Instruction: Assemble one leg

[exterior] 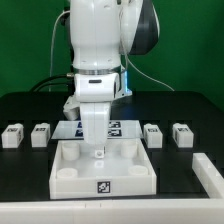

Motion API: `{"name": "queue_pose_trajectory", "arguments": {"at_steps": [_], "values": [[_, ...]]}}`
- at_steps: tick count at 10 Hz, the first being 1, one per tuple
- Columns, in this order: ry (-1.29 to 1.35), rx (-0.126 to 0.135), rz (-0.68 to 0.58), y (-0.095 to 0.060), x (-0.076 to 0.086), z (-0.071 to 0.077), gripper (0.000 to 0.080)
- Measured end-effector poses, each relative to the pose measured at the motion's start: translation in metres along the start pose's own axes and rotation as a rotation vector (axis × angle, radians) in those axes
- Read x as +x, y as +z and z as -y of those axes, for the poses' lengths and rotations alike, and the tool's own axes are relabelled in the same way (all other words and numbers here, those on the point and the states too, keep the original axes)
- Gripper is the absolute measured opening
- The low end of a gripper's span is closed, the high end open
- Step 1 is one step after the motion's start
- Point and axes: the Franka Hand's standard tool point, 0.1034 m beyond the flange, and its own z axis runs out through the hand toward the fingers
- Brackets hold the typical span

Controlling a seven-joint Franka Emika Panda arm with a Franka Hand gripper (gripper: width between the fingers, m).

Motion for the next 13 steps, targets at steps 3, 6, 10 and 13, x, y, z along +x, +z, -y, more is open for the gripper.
{"name": "queue_pose_trajectory", "arguments": {"at_steps": [3, 6, 10, 13], "values": [[0.0, 0.001, 0.0, 0.0003, -0.0002, 0.0003, 0.0417], [0.001, -0.006, 0.0, -0.0005, -0.0002, -0.0013, 0.0056], [0.001, -0.011, 0.0, -0.0009, -0.0003, -0.0022, 0.0056], [0.001, -0.011, -0.001, -0.0009, -0.0003, -0.0024, 0.0056]]}}
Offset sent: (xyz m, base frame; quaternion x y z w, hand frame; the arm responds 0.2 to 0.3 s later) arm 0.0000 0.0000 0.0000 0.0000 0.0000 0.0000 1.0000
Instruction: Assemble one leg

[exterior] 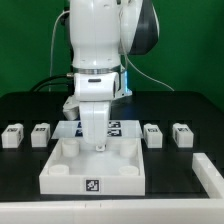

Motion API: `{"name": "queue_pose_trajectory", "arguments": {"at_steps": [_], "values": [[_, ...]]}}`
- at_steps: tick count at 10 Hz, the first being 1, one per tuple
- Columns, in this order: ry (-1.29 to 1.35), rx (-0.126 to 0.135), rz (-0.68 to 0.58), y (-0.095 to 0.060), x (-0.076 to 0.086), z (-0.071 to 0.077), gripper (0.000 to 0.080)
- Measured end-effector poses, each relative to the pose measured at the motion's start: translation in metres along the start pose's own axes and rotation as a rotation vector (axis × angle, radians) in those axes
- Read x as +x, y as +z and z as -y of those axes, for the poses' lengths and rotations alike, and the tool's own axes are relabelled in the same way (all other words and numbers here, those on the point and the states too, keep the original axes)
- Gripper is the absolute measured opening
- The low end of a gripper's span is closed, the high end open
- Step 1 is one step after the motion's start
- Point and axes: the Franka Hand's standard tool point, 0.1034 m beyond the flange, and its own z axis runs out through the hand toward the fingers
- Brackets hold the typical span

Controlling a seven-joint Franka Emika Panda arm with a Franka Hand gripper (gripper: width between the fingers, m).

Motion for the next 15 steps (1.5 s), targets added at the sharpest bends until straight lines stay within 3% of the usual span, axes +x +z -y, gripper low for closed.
{"name": "queue_pose_trajectory", "arguments": {"at_steps": [3, 4, 6, 8, 13, 15], "values": [[-0.046, -0.007, -0.008, 0.001, 0.016, -0.008, 0.0056], [-0.04, -0.008, -0.016, 0.001, 0.03, -0.013, 0.0056], [0.002, -0.027, -0.04, 0.003, 0.074, -0.021, 0.0056], [0.003, -0.038, -0.047, 0.003, 0.093, -0.033, 0.0056], [-0.006, -0.043, -0.039, 0.003, 0.093, -0.052, 0.0056], [0.005, -0.044, -0.039, 0.003, 0.093, -0.053, 0.0056]]}}
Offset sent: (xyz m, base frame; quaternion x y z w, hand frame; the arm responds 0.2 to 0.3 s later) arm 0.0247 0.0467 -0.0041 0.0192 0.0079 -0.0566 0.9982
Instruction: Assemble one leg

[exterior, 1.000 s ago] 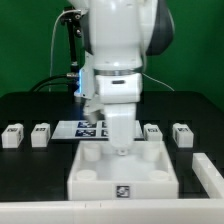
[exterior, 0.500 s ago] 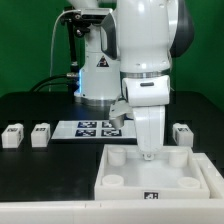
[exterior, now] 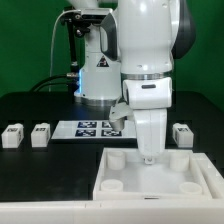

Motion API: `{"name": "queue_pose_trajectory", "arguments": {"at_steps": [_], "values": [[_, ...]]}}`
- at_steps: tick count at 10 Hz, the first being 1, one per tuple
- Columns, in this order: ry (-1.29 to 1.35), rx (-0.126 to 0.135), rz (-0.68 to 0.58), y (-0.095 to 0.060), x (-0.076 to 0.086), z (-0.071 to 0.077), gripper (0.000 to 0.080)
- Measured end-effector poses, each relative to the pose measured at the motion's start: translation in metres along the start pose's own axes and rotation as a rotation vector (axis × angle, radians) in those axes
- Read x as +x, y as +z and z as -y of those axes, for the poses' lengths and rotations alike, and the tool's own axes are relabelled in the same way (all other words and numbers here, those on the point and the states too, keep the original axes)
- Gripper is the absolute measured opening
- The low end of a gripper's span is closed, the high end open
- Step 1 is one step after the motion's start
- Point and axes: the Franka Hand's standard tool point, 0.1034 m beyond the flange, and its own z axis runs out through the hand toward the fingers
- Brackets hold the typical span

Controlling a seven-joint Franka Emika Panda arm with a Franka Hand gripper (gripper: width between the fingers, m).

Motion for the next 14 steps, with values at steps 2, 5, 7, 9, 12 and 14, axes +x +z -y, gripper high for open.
{"name": "queue_pose_trajectory", "arguments": {"at_steps": [2, 5, 7, 9, 12, 14], "values": [[0.0, 0.0, 0.0, 0.0, -0.0001, 0.0, 0.0056], [-0.021, -0.001, 0.002, 0.0002, 0.0004, -0.0004, 0.0056], [-0.037, 0.031, 0.018, 0.0004, -0.0003, -0.0043, 0.0056], [-0.061, 0.05, 0.025, 0.0011, -0.0012, -0.0063, 0.0056], [-0.07, 0.055, 0.027, 0.0013, -0.0015, -0.0061, 0.0068], [-0.07, 0.055, 0.027, 0.0014, -0.0017, -0.0061, 0.0434]]}}
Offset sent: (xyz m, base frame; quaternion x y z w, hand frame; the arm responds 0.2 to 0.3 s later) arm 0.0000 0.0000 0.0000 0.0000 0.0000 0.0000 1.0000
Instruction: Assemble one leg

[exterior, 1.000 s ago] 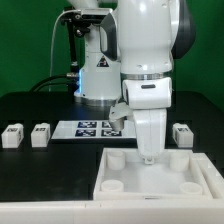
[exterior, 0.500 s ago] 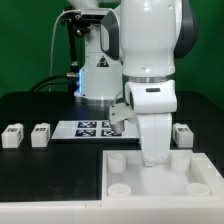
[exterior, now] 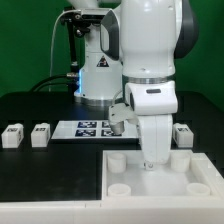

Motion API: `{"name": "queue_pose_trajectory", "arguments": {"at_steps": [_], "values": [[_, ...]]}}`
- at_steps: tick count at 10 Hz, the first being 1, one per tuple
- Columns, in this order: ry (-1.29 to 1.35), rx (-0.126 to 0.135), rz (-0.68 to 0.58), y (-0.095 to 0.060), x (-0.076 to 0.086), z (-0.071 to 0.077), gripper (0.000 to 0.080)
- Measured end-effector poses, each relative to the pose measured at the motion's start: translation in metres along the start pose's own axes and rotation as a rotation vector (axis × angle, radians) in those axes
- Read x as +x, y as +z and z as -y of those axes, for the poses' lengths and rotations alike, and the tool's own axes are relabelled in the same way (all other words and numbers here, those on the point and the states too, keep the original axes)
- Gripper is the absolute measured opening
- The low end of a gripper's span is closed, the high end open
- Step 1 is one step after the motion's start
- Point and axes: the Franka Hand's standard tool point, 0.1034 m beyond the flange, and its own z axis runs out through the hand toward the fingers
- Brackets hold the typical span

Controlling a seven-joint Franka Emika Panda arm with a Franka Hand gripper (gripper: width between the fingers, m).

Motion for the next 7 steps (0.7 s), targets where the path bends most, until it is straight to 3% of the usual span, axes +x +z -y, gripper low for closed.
{"name": "queue_pose_trajectory", "arguments": {"at_steps": [1, 2, 3, 7], "values": [[0.0, 0.0, 0.0, 0.0, -0.0001, 0.0, 0.0434], [0.0, 0.0, 0.0, 0.0, -0.0001, 0.0, 0.0566], [0.0, -0.001, 0.0, -0.0001, -0.0001, -0.0002, 0.0626], [0.0, -0.001, 0.0, -0.0001, -0.0001, -0.0002, 0.0648]]}}
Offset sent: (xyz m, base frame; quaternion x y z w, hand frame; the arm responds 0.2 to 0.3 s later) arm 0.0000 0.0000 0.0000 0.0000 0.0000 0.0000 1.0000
